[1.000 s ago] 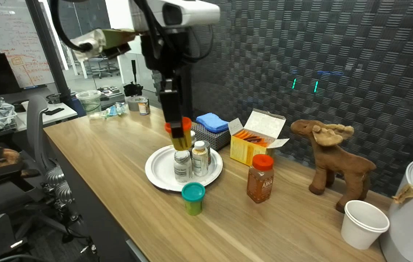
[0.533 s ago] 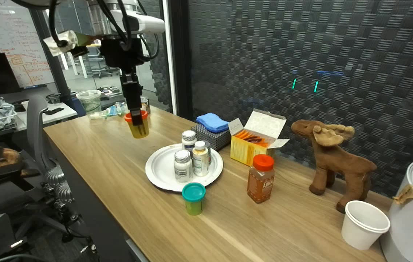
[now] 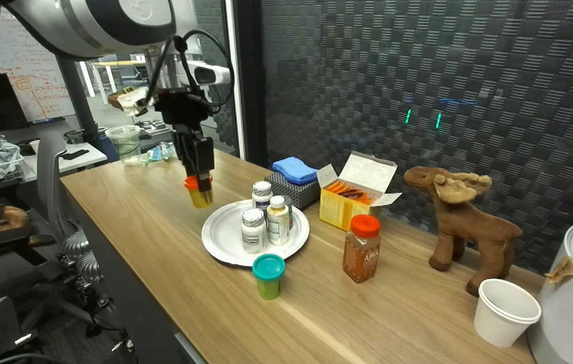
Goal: Put the bottles on the tray
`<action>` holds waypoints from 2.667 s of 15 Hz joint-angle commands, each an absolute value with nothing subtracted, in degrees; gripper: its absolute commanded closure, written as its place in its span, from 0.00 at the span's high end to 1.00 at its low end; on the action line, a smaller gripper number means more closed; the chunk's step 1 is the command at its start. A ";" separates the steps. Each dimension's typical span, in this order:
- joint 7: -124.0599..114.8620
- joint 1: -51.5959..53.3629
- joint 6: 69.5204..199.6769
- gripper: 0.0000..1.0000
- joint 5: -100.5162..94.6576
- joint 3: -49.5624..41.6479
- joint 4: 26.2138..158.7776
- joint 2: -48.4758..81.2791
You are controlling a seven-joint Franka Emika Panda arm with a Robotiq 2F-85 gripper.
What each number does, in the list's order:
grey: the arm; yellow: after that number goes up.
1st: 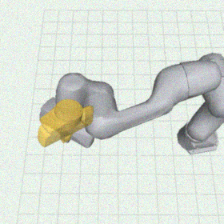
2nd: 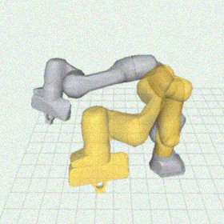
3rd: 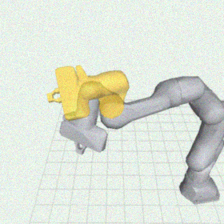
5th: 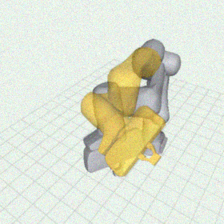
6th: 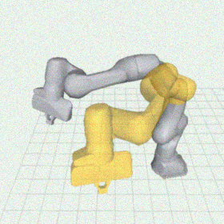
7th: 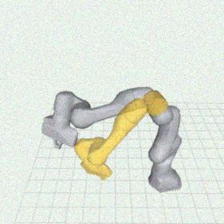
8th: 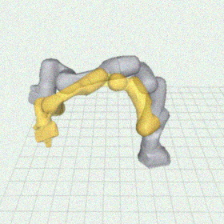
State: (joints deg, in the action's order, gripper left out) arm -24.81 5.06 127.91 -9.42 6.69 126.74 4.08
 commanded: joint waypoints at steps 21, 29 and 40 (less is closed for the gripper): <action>-17.56 6.92 129.32 0.29 -10.06 2.46 111.18 20.75; -15.85 7.17 128.66 0.29 -9.62 2.41 110.37 22.98; -16.02 7.83 128.92 0.29 -9.65 2.23 109.04 23.91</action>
State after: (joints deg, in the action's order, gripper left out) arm -16.69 6.92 129.49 -10.27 2.93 111.10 23.19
